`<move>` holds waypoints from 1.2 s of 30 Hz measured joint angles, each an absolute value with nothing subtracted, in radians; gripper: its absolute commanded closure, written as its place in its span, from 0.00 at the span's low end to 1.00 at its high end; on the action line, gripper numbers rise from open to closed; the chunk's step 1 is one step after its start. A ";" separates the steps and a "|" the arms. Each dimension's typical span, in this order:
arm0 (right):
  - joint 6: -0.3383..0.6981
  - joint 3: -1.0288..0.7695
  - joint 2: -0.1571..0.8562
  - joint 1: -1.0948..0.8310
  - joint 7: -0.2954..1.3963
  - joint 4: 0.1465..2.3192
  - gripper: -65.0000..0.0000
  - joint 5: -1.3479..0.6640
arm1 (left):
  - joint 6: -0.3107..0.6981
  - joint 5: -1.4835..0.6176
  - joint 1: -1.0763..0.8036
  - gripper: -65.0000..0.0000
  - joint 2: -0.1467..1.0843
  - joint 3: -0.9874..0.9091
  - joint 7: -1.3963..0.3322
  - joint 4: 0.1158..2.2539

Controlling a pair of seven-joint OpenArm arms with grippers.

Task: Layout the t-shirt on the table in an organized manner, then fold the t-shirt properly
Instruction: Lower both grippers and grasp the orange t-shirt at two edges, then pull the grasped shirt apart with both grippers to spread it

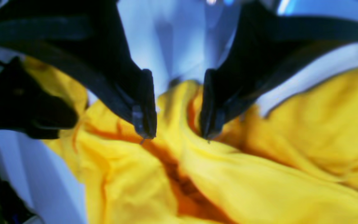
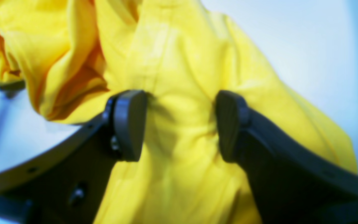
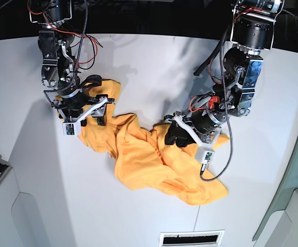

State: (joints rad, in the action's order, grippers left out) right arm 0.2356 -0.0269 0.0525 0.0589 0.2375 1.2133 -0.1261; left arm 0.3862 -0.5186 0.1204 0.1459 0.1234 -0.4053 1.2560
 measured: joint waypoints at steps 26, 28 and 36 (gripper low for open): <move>0.243 -0.125 0.049 0.054 0.303 1.357 1.00 -0.103 | 0.322 -0.385 0.195 1.00 0.250 0.082 -0.470 1.304; 0.251 -0.163 0.050 0.058 0.324 1.418 1.00 -0.117 | 0.334 -0.397 0.194 1.00 0.308 0.085 -0.487 1.358; 0.194 -0.281 0.155 0.058 0.346 1.501 0.65 -0.178 | 0.322 -0.407 0.192 1.00 0.507 0.086 -0.518 1.449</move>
State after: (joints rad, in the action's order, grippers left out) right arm 0.1944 -0.2806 0.1551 0.0578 0.3462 1.5013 -0.1783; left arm 0.3218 -0.4072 0.1917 0.5068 0.0860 -0.5179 1.4487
